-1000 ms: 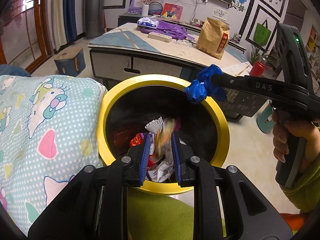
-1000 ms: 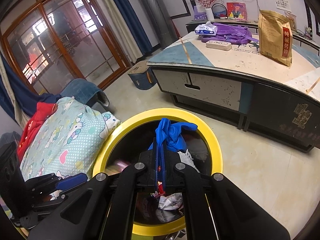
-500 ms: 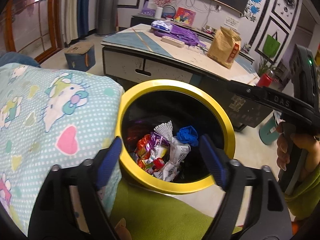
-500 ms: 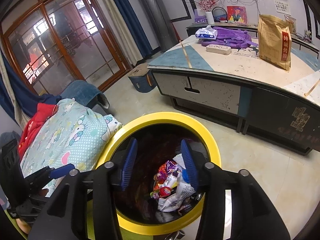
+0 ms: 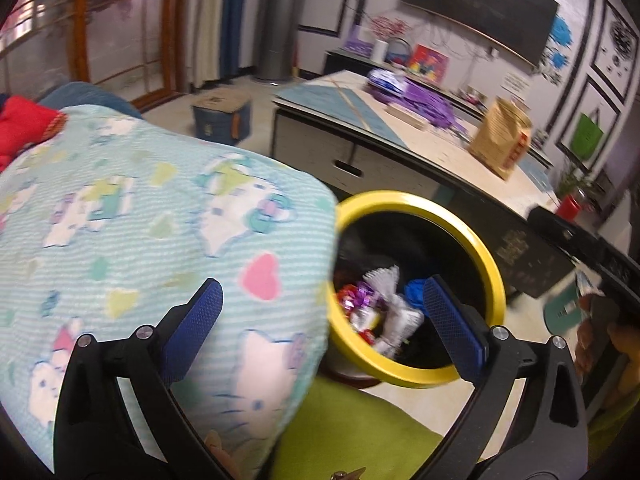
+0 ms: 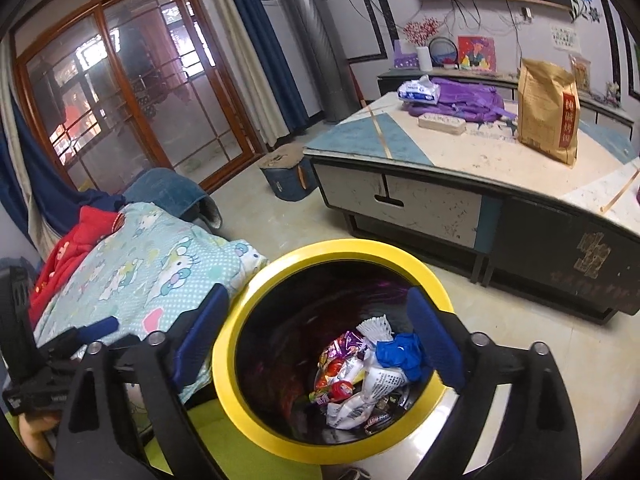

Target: Collect trash

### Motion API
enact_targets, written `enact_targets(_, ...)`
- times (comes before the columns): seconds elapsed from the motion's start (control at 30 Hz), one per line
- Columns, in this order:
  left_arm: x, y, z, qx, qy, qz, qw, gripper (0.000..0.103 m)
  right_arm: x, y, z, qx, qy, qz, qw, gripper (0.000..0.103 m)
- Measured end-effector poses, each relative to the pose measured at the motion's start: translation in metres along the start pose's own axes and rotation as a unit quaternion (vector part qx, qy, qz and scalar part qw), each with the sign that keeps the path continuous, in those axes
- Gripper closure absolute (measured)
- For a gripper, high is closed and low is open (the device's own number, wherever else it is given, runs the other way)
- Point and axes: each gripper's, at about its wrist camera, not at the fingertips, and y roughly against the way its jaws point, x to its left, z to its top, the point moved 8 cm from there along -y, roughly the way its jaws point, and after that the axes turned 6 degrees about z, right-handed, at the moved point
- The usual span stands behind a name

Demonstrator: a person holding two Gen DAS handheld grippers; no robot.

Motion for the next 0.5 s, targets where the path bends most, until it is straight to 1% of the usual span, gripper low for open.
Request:
enact_targets(0.03, 0.005, 0.003, 0.001, -0.005, 0.004, 0.007, 1.0, 0.011, 0.007, 0.002, 0.0, -0.005, 0.008, 0.002, 1.0, 0.007)
enact_targets(0.13, 0.027, 0.017, 0.003, -0.019, 0.019, 0.031, 0.9992, 0.011, 0.028, 0.006, 0.0, -0.017, 0.034, 0.002, 0.999, 0.006)
enact_targets(0.33, 0.061, 0.046, 0.006, -0.048, 0.044, 0.059, 0.9961, 0.011, 0.074, 0.014, -0.007, -0.047, 0.075, 0.021, 0.996, 0.006)
enact_targets(0.5, 0.08, 0.073, 0.006, -0.084, 0.049, 0.077, 0.9923, 0.011, 0.112, 0.021, -0.018, -0.073, 0.12, 0.043, 0.989, 0.006)
